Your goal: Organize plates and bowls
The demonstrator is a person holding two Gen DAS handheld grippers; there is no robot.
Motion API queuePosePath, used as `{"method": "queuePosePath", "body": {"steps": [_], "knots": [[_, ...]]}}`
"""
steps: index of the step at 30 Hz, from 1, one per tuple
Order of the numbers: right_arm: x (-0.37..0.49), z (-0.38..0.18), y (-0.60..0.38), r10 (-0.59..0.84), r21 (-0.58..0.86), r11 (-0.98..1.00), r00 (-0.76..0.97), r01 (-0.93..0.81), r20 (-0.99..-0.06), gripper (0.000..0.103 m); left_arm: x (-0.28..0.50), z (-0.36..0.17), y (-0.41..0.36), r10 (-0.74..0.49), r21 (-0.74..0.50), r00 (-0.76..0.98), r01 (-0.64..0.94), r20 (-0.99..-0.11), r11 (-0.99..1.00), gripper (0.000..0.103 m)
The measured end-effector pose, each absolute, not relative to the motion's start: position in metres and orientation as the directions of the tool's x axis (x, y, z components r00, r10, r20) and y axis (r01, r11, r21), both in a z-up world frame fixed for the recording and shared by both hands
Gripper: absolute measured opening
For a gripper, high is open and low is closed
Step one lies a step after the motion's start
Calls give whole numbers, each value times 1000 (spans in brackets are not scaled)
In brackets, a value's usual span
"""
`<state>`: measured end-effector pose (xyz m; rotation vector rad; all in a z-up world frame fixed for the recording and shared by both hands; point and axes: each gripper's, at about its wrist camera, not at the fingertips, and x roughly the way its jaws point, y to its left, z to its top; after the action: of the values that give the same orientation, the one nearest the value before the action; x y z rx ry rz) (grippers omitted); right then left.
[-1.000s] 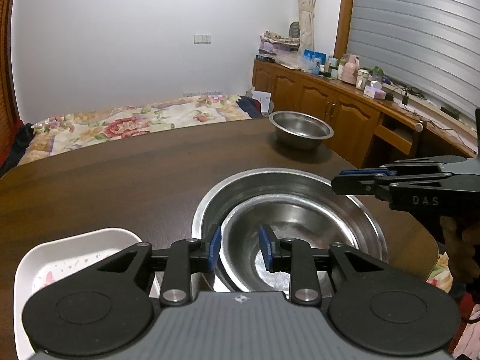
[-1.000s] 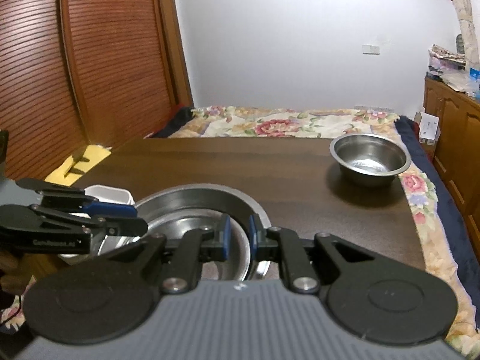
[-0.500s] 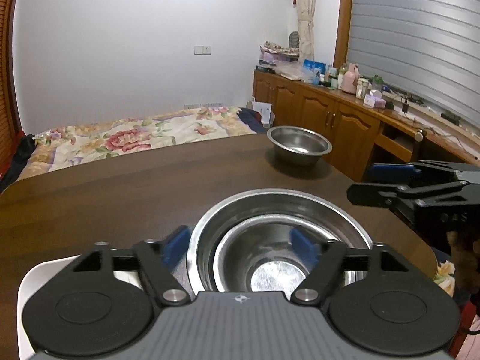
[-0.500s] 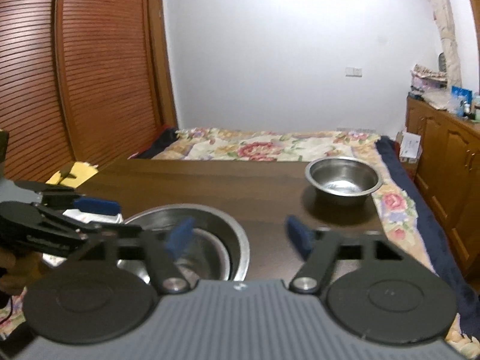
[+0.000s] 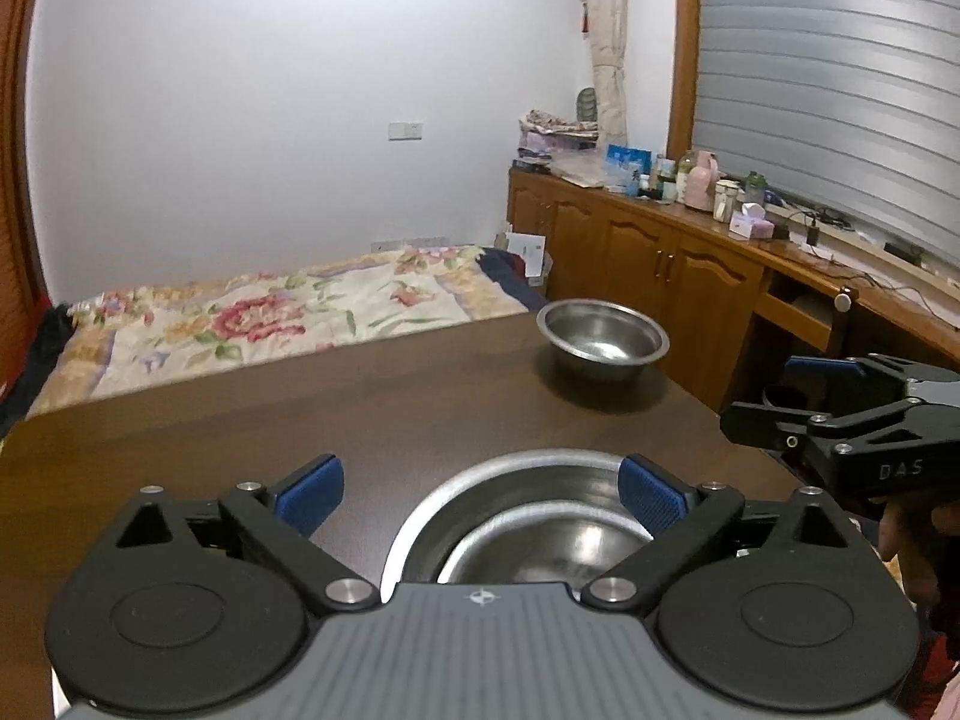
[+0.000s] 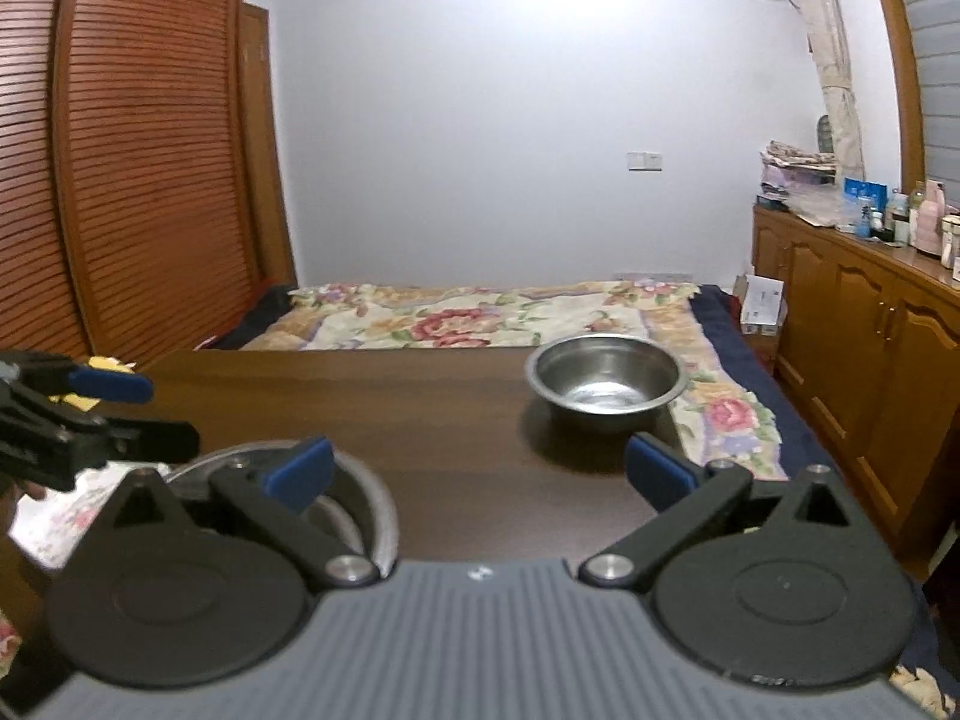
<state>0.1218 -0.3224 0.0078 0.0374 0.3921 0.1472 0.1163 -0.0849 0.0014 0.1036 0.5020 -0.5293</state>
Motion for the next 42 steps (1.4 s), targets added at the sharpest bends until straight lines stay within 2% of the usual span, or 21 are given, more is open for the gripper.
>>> {"method": "queuePosePath", "body": {"steps": [11, 16, 30, 33, 36, 37, 42], "knots": [[172, 6, -372, 71, 89, 995, 935, -43, -348, 103, 174, 21, -137, -508, -10, 714, 575, -481, 818, 100], [198, -4, -385, 84, 156, 987, 925, -27, -370, 103, 201, 17, -154, -512, -36, 691, 578, -511, 816, 98], [238, -32, -402, 105, 218, 976, 887, -5, -449, 102, 254, -2, -194, -504, -40, 627, 603, -595, 797, 90], [240, -32, -403, 122, 228, 973, 877, -14, -465, 89, 264, -5, -198, -509, -58, 605, 608, -612, 792, 85], [244, -32, -403, 135, 240, 970, 871, -21, -473, 86, 270, -8, -206, -515, -70, 587, 615, -624, 786, 82], [244, -31, -403, 139, 243, 970, 869, -22, -476, 80, 272, -9, -207, -517, -72, 583, 617, -627, 783, 80], [247, -31, -402, 155, 246, 969, 855, -33, -494, 66, 285, -15, -215, -526, -108, 545, 620, -653, 777, 71]]}}
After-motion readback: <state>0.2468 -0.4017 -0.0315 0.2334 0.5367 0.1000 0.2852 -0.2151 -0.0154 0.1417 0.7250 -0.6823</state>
